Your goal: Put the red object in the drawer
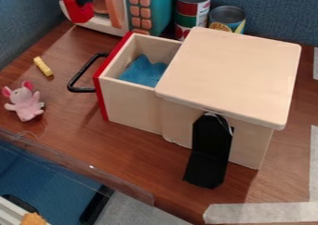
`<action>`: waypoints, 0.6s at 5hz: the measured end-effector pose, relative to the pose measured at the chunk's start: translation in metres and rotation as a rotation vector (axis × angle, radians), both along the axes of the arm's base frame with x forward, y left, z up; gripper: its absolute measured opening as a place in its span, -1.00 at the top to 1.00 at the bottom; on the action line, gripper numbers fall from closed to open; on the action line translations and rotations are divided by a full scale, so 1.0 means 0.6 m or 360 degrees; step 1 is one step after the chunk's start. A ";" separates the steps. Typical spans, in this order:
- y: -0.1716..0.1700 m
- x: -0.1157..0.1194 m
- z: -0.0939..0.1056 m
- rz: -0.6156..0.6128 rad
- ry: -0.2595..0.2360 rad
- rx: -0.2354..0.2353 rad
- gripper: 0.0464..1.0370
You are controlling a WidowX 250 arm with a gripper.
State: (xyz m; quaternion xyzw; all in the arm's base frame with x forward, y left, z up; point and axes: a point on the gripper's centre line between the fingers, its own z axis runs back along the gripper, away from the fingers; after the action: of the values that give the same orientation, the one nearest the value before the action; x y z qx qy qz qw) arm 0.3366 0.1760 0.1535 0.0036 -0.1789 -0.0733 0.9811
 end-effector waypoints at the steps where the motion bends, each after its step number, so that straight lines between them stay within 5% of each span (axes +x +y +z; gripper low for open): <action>1: -0.030 -0.051 0.050 -0.0129 -0.0052 -0.0006 -0.37; 3: -0.088 -0.102 0.097 -0.0269 -0.0066 -0.0052 -0.37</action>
State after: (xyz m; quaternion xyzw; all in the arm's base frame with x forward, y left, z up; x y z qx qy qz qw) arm 0.2756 0.1230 0.2117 -0.0261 -0.2000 -0.1527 0.9675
